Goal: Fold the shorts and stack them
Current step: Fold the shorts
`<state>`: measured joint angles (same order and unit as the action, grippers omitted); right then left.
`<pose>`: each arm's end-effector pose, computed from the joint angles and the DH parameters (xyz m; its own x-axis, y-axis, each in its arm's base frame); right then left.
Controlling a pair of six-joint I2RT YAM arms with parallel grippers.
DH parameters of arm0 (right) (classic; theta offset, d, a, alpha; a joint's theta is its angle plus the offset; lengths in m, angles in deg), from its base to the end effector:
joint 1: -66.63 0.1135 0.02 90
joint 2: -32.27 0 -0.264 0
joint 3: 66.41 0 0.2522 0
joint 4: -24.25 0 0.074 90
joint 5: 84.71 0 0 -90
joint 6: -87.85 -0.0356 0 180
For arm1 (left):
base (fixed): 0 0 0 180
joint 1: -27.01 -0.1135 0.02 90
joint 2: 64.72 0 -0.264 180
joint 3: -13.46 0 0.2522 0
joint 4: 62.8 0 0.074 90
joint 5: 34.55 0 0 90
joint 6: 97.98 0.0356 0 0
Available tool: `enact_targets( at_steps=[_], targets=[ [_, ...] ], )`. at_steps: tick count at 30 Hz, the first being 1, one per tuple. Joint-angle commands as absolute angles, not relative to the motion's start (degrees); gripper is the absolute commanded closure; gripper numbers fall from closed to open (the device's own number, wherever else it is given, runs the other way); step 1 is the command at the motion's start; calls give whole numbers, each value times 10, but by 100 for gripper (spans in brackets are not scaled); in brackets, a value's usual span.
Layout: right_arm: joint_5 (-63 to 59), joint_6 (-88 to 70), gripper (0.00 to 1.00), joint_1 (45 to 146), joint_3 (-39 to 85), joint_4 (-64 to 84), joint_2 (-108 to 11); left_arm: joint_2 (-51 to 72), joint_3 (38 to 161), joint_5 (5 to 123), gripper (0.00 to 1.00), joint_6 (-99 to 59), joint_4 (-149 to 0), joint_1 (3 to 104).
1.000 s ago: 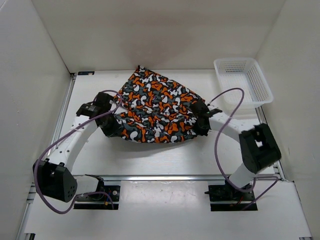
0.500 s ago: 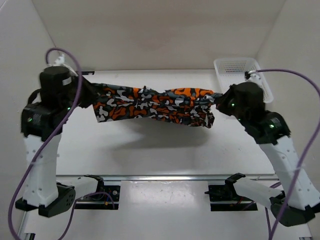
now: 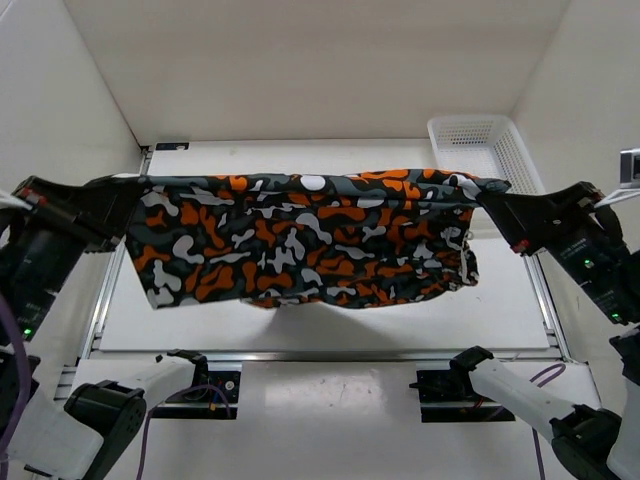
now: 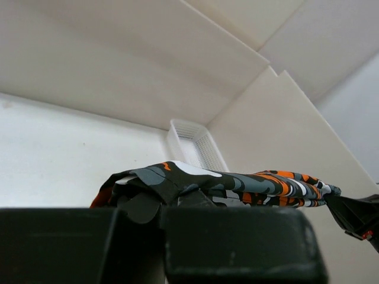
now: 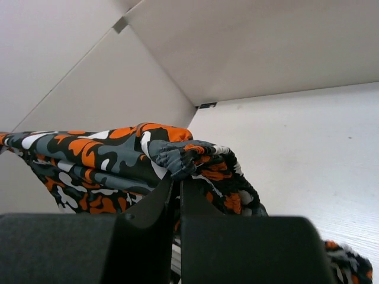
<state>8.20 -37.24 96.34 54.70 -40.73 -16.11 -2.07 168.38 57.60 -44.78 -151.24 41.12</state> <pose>0.0253 0.0123 0.5665 -0.1636 0.5677 -0.8068 -0.4366 0.6918 0.5752 -0.0022 -0.0008 0.6073 -0.1158 -0.5881 -0.8004 0.2629 0.7590 -0.5957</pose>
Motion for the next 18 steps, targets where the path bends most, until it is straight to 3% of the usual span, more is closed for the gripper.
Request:
enact_targets(
  at_steps=[1,5,10,15,18],
  targets=[
    [184,-341,100,948,576,-478,-152,-29,1708,433,90,-413,-1450,398],
    [212,-355,100,948,556,-478,-172,20,1666,438,90,-408,-1420,398],
    [287,-343,100,948,434,-432,-212,109,1616,438,90,-395,-1378,398],
    [319,-331,100,928,329,-346,-331,261,1570,476,90,-389,-1347,360],
    [279,-331,100,884,290,-275,-426,336,1565,512,90,-396,-1341,331]
  ],
)
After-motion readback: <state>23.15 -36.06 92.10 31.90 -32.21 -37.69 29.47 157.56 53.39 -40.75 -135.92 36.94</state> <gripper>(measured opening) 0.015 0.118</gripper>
